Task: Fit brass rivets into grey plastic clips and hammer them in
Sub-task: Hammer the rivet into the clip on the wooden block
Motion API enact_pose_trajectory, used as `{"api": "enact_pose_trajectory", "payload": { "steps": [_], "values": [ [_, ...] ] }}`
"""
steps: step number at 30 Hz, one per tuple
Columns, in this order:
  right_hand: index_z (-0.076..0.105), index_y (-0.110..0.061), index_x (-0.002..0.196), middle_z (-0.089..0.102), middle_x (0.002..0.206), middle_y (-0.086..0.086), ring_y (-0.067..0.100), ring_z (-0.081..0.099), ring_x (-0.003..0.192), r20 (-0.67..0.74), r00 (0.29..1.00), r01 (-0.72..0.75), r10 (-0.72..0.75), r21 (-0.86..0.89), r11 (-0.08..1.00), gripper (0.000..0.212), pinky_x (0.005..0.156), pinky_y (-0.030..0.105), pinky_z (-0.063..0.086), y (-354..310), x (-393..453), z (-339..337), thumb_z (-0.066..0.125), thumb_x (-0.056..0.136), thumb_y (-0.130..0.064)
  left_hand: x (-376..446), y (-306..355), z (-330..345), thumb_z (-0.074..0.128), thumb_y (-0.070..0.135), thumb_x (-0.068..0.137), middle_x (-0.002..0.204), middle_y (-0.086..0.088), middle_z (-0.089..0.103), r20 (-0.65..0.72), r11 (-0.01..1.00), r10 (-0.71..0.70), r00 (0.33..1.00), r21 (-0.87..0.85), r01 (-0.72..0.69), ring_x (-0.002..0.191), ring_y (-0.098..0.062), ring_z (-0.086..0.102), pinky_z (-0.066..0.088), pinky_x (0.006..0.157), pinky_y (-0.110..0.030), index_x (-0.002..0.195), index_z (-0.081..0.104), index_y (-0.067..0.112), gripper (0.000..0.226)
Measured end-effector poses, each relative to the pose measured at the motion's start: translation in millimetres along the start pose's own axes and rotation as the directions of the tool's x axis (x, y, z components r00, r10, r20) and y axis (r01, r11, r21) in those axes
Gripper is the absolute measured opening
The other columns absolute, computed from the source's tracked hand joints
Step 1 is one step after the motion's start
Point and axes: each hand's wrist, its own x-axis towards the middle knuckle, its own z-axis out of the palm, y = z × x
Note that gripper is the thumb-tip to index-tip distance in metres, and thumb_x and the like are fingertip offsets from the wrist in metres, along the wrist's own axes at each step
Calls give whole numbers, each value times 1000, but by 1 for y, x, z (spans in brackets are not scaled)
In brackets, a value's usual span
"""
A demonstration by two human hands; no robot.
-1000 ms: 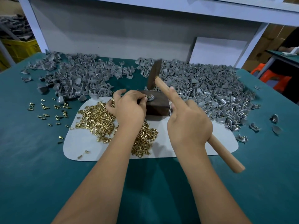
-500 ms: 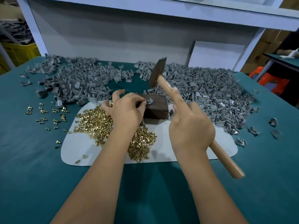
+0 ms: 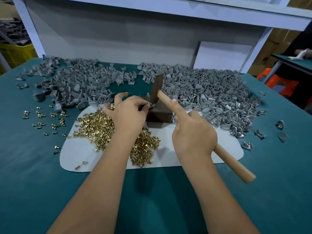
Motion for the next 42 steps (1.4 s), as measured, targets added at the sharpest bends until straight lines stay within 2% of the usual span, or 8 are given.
{"api": "enact_pose_trajectory", "payload": {
  "steps": [5, 10, 15, 19, 25, 29, 35, 42],
  "values": [
    [62, -28, 126, 52, 65, 7, 24, 43, 50, -251, 967, -16, 45, 116, 993, 65, 49, 26, 28, 0, 4, -5, 78, 69, -1, 1, 0, 3, 67, 41, 86, 105, 21, 68, -10, 999, -47, 999, -25, 47, 132, -2, 35, -4, 100, -29, 85, 75, 35, 10],
    [45, -42, 138, 61, 84, 0, 22, 55, 70, -34, 997, 62, -64, -66, 996, 61, 56, 28, 25, 0, 3, -3, 63, 87, -16, 1, 0, -1, 68, 39, 86, 96, 27, 68, -3, 1000, 10, 1000, 20, -10, 128, -11, 38, 5, 95, -38, 81, 75, 36, 9],
    [63, -28, 125, 55, 66, 8, 22, 39, 51, -256, 967, 16, 11, 103, 995, 60, 49, 26, 28, -1, 10, -6, 77, 72, -5, 1, 4, 0, 69, 41, 84, 90, 29, 61, -8, 997, -56, 998, -47, 55, 130, -3, 37, 1, 99, -31, 78, 75, 35, 10],
    [42, -43, 139, 61, 88, 2, 20, 43, 66, -15, 1000, 11, -11, -23, 1000, 59, 55, 28, 25, 1, 5, -2, 60, 89, -19, 1, 0, -1, 66, 39, 87, 102, 25, 68, 34, 1000, -15, 999, -21, 16, 130, -9, 35, 4, 98, -37, 81, 74, 38, 10],
    [66, -27, 122, 53, 63, 6, 23, 40, 50, -224, 974, 9, 13, 97, 995, 62, 49, 25, 25, 0, 0, -1, 77, 67, 0, 0, 3, 0, 67, 41, 86, 102, 25, 68, 14, 998, -54, 998, -23, 54, 130, -2, 32, 0, 101, -34, 81, 75, 36, 11],
    [49, -39, 136, 60, 83, 3, 23, 51, 66, -12, 1000, 29, -29, -9, 1000, 62, 54, 28, 25, -2, 2, 0, 67, 83, -15, 2, 1, 0, 65, 41, 87, 102, 27, 68, 22, 999, -2, 1000, 37, 2, 129, -9, 36, 5, 96, -38, 84, 74, 38, 11],
    [62, -29, 127, 55, 68, 7, 23, 41, 53, -187, 982, -14, 35, 112, 994, 60, 51, 26, 27, 2, 6, 1, 75, 74, -4, 2, 3, 2, 69, 38, 85, 85, 30, 63, -22, 999, -29, 999, -40, 28, 128, -5, 38, 2, 99, -34, 76, 75, 35, 11],
    [56, -34, 131, 58, 74, 5, 24, 50, 59, -109, 994, -11, 19, 74, 997, 62, 51, 27, 26, -2, 4, -2, 71, 77, -7, 1, 1, 2, 67, 39, 86, 99, 25, 68, -2, 999, -41, 999, -29, 41, 128, -4, 36, 2, 98, -33, 80, 75, 35, 11]
  ]
}}
